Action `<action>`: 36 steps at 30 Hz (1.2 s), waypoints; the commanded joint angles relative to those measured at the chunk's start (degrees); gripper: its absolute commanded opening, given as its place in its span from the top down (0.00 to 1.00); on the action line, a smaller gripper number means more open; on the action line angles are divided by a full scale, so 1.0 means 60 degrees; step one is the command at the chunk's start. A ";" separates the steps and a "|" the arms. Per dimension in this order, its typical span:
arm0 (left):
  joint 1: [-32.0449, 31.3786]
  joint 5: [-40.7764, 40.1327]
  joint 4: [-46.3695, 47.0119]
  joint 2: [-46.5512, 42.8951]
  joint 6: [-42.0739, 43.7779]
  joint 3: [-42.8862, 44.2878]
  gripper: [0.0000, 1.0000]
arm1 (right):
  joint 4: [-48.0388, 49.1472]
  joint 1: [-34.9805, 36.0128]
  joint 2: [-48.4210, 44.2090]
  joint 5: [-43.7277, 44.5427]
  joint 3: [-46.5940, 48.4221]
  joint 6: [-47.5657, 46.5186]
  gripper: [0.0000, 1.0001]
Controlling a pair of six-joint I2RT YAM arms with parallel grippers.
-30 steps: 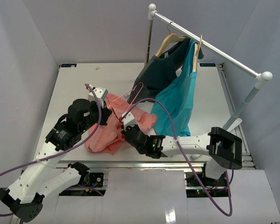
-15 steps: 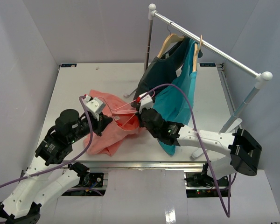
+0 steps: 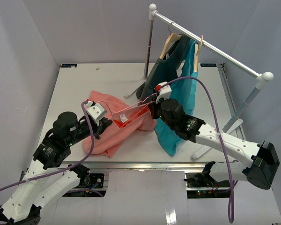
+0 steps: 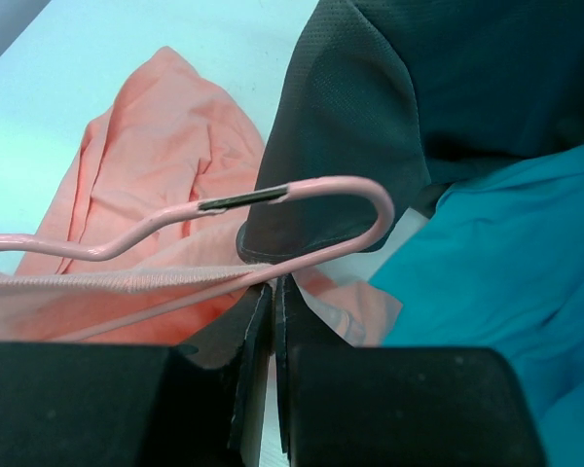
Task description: Place the t-shirt on the hanger
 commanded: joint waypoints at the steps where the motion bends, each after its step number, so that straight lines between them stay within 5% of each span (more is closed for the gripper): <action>1: -0.0032 0.0384 -0.0445 -0.0225 0.0465 0.0024 1.00 | -0.0130 -0.0529 -0.0515 -0.0056 0.0418 0.0037 0.92; 21: -0.0076 0.1497 -0.1211 -0.0035 0.1352 0.0549 1.00 | -0.0931 -0.2637 -0.0656 -0.1640 0.1271 -0.0062 0.92; 36: -0.0529 0.0543 -0.1797 0.0657 0.1709 0.0702 1.00 | -0.1231 -0.2911 -0.0518 -0.1664 0.2030 -0.0685 0.92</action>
